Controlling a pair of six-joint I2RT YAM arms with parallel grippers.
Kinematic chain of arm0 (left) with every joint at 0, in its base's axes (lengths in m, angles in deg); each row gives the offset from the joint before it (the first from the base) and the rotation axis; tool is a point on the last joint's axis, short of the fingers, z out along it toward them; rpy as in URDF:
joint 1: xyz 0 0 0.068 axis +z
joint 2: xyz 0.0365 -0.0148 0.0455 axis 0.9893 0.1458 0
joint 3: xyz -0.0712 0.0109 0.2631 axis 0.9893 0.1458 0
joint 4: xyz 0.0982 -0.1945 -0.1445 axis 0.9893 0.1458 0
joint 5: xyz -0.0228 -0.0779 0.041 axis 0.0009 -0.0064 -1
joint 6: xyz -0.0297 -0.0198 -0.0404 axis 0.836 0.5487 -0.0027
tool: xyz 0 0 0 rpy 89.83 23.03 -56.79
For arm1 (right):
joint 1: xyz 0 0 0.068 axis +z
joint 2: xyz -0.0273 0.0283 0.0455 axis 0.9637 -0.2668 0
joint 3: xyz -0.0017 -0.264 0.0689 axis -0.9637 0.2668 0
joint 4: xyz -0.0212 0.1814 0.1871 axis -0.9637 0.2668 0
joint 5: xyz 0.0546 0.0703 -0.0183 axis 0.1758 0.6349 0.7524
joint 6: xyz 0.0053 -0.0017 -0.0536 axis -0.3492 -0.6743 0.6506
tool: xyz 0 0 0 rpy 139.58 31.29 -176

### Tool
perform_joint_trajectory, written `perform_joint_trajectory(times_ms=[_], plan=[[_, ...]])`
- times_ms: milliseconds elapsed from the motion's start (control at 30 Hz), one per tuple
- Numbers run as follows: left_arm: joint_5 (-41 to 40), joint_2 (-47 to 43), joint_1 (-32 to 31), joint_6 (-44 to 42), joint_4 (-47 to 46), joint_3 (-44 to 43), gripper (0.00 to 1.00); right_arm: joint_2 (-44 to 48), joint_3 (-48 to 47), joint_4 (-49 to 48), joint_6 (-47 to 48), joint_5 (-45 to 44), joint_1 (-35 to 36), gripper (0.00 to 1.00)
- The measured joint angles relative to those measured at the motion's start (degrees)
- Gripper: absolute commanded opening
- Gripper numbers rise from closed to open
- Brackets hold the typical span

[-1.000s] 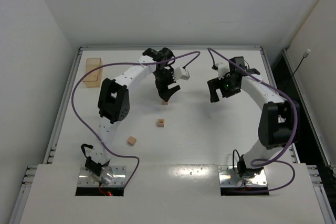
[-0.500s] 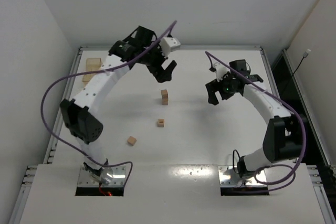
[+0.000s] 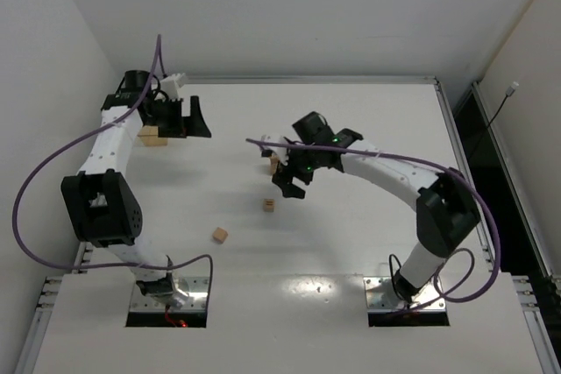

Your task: Build the wood block tower

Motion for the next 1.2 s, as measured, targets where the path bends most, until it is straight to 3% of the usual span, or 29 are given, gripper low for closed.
perform_joint_trajectory(times_ms=[100,267,533,833,1033,1200], plan=[[-0.28,-0.87,3.23,0.44,-0.15,3.02,0.98,-4.09,-0.66,-1.81,0.0,-2.29,5.09,0.8],[-1.16,-6.54,2.6,0.44,-1.29,7.37,0.98,-9.66,-0.66,-5.25,-1.14,-8.11,10.01,0.77],[-1.97,-9.9,2.43,0.37,-2.29,8.79,0.98,-16.46,-1.84,-8.79,-2.82,-13.77,11.47,0.77],[-1.97,-9.4,2.43,0.37,-2.45,8.92,0.98,-20.98,-6.38,-8.41,-2.97,-13.81,11.54,0.77],[-1.99,-8.13,2.43,0.37,-2.54,8.9,0.98,-21.09,-7.98,-7.85,-2.21,-13.0,11.8,0.69],[-1.99,-7.8,2.4,0.37,-2.54,8.85,0.98,-21.53,-8.59,-5.95,-1.44,-11.63,12.44,0.68]])
